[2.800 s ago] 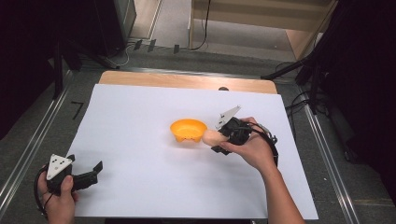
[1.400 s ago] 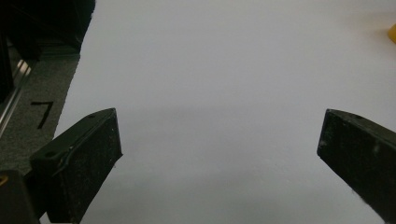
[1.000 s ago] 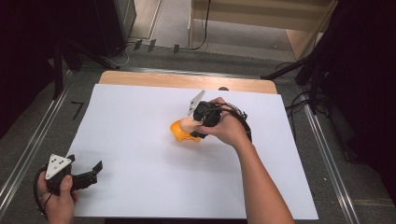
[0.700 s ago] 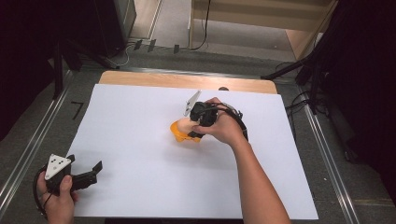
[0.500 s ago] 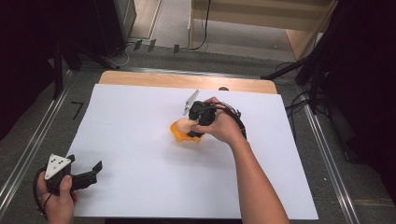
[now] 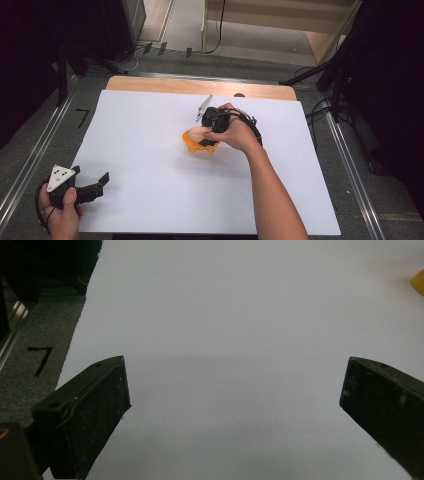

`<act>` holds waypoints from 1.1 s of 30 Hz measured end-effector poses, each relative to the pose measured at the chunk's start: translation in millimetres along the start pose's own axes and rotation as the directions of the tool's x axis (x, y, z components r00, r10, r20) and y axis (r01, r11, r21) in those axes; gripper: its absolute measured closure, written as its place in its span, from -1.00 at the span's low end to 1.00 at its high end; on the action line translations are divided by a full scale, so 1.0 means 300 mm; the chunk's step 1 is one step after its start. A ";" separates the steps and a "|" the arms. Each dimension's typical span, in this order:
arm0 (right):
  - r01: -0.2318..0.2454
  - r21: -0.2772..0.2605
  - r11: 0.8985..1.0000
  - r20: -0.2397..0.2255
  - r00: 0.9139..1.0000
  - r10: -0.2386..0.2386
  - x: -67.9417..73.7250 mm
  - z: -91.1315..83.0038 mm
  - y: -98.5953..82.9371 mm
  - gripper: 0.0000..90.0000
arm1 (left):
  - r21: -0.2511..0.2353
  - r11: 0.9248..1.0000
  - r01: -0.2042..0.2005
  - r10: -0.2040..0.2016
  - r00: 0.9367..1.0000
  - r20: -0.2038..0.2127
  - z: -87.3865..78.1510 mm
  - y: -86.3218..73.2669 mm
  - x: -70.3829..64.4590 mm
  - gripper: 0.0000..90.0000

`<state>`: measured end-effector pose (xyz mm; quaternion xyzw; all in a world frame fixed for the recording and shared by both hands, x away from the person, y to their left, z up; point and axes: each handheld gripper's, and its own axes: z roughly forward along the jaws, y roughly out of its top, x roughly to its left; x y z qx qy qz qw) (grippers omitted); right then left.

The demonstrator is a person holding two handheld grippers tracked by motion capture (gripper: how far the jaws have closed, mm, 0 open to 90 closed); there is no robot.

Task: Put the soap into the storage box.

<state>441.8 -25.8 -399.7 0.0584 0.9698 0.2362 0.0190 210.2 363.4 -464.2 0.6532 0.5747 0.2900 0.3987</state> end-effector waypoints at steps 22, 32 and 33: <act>-0.176 -0.078 0.981 0.050 0.982 0.180 0.007 -0.095 -0.091 -0.39 | 0.004 1.000 -0.004 0.004 1.000 -0.002 0.000 0.000 -0.001 -1.00; -0.355 -0.133 0.925 0.124 0.920 0.371 0.045 -0.136 -0.228 -0.83 | 0.009 1.000 -0.011 0.011 1.000 -0.006 0.000 0.001 -0.003 -1.00; -0.375 -0.146 0.915 0.125 0.911 0.393 0.050 -0.142 -0.240 -0.92 | 0.009 1.000 -0.013 0.013 1.000 -0.007 0.000 0.001 -0.003 -1.00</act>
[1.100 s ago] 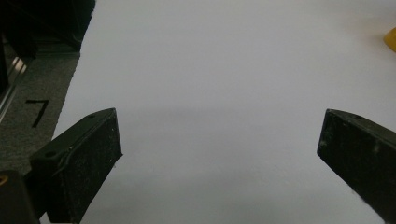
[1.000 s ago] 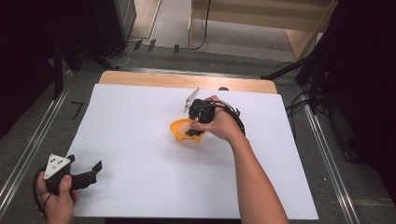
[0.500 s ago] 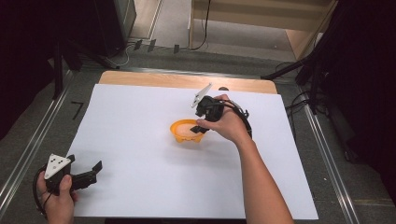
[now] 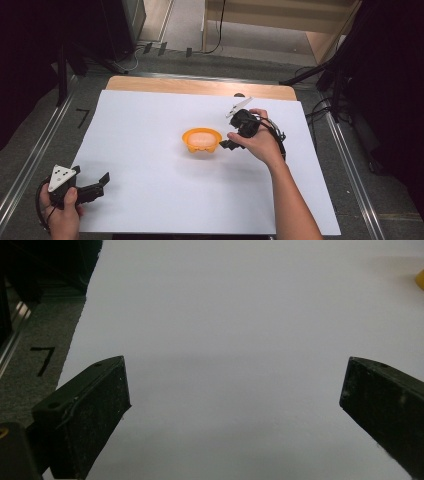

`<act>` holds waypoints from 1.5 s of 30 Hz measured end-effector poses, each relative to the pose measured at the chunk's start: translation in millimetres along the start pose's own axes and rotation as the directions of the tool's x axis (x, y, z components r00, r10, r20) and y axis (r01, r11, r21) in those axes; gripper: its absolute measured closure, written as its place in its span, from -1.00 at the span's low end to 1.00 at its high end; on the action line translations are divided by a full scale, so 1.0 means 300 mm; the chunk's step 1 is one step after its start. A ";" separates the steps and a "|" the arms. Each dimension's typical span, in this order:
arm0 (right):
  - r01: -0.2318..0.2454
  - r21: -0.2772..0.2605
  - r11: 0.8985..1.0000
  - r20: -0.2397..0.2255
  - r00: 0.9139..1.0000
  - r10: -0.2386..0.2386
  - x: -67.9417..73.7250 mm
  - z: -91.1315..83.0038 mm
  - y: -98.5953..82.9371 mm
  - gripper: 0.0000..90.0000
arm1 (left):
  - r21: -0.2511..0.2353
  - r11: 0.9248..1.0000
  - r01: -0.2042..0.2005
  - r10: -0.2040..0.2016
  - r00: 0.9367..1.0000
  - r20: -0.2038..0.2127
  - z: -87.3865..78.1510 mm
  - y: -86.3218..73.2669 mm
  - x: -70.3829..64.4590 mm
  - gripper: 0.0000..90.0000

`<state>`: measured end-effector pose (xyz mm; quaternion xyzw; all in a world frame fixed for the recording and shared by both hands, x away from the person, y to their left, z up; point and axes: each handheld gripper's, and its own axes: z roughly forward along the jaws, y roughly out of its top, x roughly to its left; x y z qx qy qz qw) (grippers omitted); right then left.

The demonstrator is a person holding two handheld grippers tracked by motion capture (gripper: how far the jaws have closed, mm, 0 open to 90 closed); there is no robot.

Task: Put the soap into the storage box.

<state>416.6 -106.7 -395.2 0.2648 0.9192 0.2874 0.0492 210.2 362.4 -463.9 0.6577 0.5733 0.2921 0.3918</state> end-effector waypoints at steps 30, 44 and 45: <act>-0.233 -0.173 0.957 0.113 0.961 0.254 0.046 -0.065 -0.320 -1.00 | 0.000 1.000 -0.009 0.009 1.000 -0.008 0.002 0.000 -0.005 -1.00; -0.274 -0.251 0.928 0.136 0.939 0.315 0.068 -0.102 -0.448 -1.00 | 0.004 1.000 -0.015 0.016 1.000 -0.012 0.002 0.000 -0.007 -1.00; -0.279 -0.253 0.926 0.140 0.937 0.320 0.071 -0.104 -0.459 -1.00 | 0.004 1.000 -0.017 0.017 1.000 -0.011 0.002 0.000 -0.007 -1.00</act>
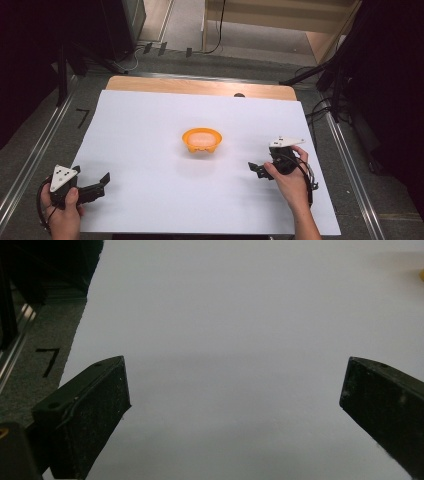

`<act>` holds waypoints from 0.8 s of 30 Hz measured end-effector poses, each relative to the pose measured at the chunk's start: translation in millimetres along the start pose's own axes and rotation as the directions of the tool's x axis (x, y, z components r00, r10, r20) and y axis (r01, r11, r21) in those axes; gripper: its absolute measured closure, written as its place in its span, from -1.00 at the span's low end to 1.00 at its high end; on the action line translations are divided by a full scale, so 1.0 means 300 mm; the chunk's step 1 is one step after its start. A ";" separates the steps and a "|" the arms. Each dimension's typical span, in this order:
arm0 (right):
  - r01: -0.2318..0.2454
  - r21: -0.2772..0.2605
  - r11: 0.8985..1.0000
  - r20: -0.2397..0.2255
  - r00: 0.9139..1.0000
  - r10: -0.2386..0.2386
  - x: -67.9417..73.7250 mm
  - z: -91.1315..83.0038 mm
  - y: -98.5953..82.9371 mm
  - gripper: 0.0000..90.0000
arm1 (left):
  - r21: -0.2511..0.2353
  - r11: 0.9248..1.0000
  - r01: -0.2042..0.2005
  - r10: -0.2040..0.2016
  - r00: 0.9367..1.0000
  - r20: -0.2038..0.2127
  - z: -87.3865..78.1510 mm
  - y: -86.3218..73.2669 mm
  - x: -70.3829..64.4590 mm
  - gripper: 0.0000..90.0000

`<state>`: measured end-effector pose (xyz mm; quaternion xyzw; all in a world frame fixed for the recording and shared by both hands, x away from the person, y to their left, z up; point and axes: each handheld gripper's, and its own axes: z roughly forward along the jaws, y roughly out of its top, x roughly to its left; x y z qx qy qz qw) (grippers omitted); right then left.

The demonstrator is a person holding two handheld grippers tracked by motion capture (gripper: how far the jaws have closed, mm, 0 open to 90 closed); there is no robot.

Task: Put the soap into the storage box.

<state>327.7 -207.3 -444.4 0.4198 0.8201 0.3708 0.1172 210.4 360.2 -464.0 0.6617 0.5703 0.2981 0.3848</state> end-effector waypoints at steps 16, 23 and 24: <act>-0.065 -0.067 0.996 0.034 0.997 0.067 -0.044 -0.105 -0.160 -1.00 | 0.000 1.000 -0.003 0.003 1.000 -0.006 0.000 0.000 -0.001 -1.00; -0.095 -0.090 0.991 0.060 0.993 0.100 -0.072 -0.148 -0.231 -1.00 | -0.003 1.000 -0.002 0.002 1.000 -0.008 0.001 -0.001 -0.003 -1.00; -0.097 -0.095 0.991 0.061 0.993 0.103 -0.076 -0.152 -0.239 -1.00 | -0.003 1.000 -0.003 0.003 1.000 -0.009 0.001 -0.001 -0.004 -1.00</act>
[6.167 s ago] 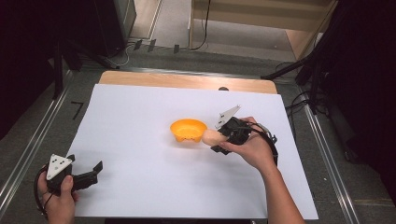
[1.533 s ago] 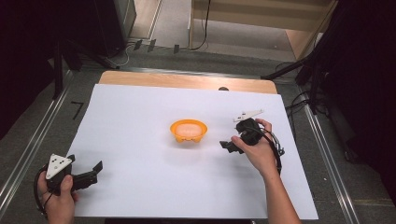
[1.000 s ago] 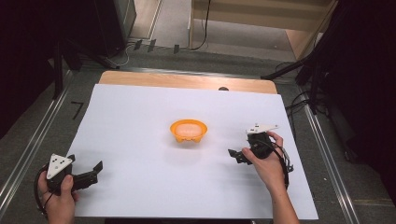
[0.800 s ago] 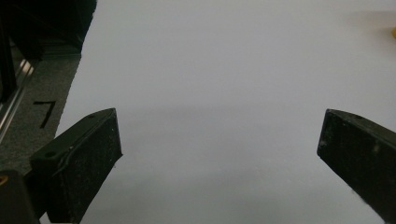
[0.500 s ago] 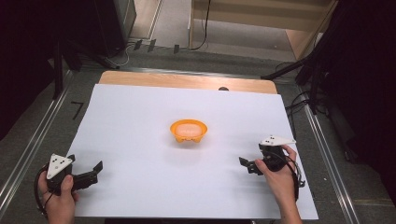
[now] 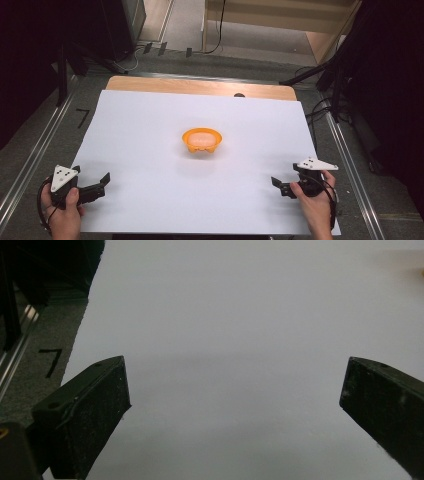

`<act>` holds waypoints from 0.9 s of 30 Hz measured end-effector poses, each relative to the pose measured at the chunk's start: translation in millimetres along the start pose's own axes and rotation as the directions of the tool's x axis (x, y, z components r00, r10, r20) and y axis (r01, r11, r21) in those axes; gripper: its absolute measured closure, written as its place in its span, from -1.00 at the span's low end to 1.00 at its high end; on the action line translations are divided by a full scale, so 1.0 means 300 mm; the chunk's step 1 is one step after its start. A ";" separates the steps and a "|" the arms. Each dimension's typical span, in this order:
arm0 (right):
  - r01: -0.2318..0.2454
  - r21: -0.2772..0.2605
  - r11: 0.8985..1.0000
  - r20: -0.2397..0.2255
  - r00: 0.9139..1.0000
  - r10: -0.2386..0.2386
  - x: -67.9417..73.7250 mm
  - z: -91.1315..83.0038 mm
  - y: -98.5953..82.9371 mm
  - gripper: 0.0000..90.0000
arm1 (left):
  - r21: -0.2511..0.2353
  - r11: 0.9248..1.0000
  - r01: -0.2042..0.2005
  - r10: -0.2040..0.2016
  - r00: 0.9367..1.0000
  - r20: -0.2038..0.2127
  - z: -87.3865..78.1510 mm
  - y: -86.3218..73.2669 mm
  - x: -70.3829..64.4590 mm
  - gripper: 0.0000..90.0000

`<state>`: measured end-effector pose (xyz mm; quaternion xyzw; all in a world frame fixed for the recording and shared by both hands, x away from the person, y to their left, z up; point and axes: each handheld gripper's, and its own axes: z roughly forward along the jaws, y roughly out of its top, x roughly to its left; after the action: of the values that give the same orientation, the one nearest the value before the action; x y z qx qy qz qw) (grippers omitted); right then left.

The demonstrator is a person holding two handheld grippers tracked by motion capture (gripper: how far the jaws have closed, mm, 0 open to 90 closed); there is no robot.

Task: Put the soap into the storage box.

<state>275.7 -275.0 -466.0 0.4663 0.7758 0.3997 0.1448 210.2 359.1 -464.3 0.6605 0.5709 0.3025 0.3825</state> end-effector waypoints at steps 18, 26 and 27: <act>-0.078 -0.075 0.994 0.043 0.996 0.081 -0.108 -0.123 -0.169 -1.00 | -0.004 1.000 0.004 -0.004 1.000 -0.009 -0.001 -0.001 0.001 -1.00; -0.107 -0.124 0.987 0.057 0.992 0.115 -0.149 -0.177 -0.213 -1.00 | -0.012 1.000 0.022 -0.022 1.000 -0.002 -0.005 -0.001 0.006 -1.00; -0.110 -0.137 0.984 0.065 0.991 0.120 -0.155 -0.188 -0.222 -1.00 | -0.012 1.000 0.026 -0.026 1.000 -0.002 -0.005 -0.002 0.007 -1.00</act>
<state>226.0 -357.8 -487.1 0.5141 0.7132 0.4410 0.1805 209.1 361.5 -463.9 0.6502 0.5782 0.3018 0.3897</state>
